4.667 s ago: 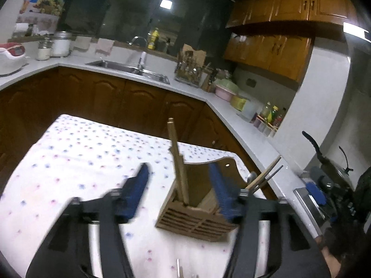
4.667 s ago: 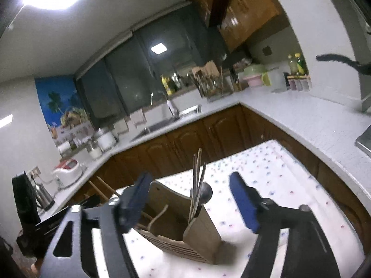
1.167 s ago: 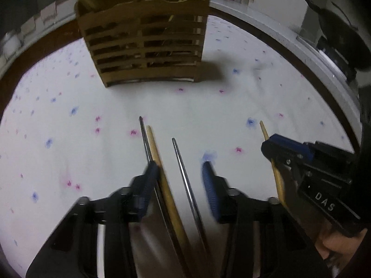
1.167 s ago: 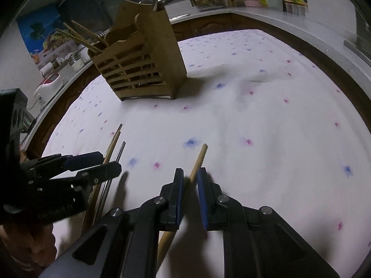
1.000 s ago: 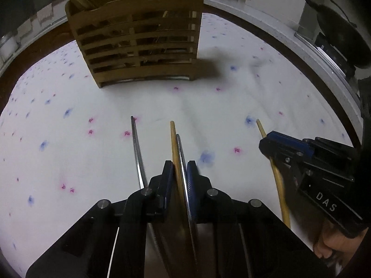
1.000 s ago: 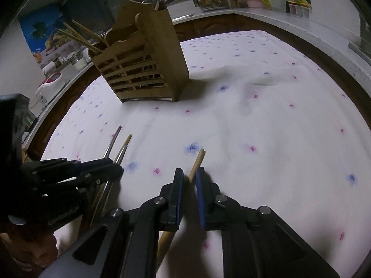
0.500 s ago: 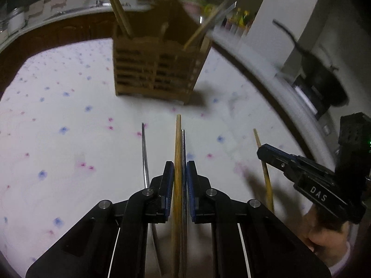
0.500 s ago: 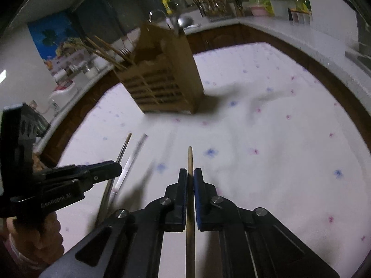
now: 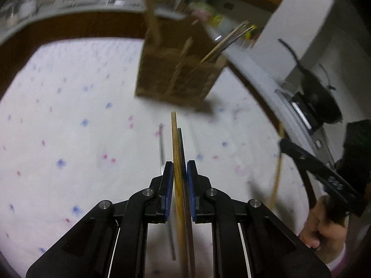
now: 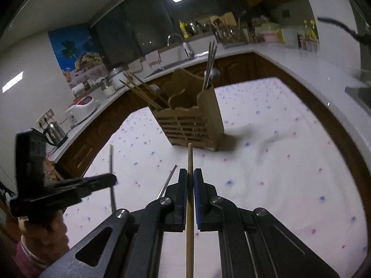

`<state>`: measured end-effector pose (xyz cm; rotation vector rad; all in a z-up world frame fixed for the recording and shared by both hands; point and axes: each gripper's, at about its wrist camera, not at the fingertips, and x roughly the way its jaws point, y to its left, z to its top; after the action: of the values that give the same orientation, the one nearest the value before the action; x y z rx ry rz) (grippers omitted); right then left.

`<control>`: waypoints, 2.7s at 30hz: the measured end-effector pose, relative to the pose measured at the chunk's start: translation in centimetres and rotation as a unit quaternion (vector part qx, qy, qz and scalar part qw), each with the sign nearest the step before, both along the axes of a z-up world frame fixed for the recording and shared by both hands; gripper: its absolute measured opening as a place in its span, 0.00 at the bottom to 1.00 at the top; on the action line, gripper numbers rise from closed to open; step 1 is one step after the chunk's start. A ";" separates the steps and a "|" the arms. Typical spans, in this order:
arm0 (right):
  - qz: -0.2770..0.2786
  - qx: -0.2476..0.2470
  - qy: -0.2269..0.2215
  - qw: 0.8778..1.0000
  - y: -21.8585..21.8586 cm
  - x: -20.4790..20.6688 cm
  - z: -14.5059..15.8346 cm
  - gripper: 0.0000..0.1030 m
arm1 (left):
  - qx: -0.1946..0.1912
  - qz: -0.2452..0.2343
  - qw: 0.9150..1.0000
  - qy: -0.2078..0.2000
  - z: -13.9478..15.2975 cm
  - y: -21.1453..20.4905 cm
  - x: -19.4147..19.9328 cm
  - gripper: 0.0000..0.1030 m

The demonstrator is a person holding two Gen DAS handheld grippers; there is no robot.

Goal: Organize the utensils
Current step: 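Lift both held chopsticks toward the wooden holder, then lower both chopsticks into the wooden holder and open both grippers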

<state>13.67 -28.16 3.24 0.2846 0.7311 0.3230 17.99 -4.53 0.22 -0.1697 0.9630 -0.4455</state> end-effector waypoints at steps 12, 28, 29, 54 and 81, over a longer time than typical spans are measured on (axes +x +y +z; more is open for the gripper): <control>-0.005 0.006 0.015 1.000 0.0 0.0 -1.3 0.05 | 0.038 0.048 0.997 0.057 -5.1 2.8 1.3 0.10; -0.006 0.013 0.023 1.000 0.0 0.1 -1.7 0.05 | 0.105 0.014 0.994 0.039 -6.2 0.2 3.1 0.07; -0.005 0.014 0.023 1.000 0.0 0.1 -1.7 0.05 | 0.107 0.012 0.993 0.037 -6.2 0.2 3.2 0.07; 0.011 0.023 -0.090 0.996 0.9 -1.0 7.1 0.05 | -0.011 0.048 0.990 -0.133 10.0 4.9 -3.0 0.05; -0.056 0.017 -0.196 0.979 -1.6 7.9 15.2 0.05 | -0.069 0.121 0.954 -0.264 20.6 3.8 6.5 0.05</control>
<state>21.60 -29.75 18.44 0.2817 0.3197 0.2733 24.45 -0.71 20.83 -0.2767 0.3782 -0.3067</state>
